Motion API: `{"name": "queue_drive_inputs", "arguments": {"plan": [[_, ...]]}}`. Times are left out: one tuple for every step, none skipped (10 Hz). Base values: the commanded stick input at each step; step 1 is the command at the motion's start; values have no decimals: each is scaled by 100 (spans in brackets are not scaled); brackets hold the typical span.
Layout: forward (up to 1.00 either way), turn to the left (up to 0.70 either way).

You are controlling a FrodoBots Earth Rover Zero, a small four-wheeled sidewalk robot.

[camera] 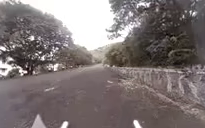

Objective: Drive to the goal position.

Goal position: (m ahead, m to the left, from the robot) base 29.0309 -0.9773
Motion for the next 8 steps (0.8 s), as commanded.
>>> {"name": "queue_drive_inputs", "arguments": {"plan": [[50,0],[50,0],[50,0],[50,0],[50,0],[50,0],[50,0],[50,0]]}}
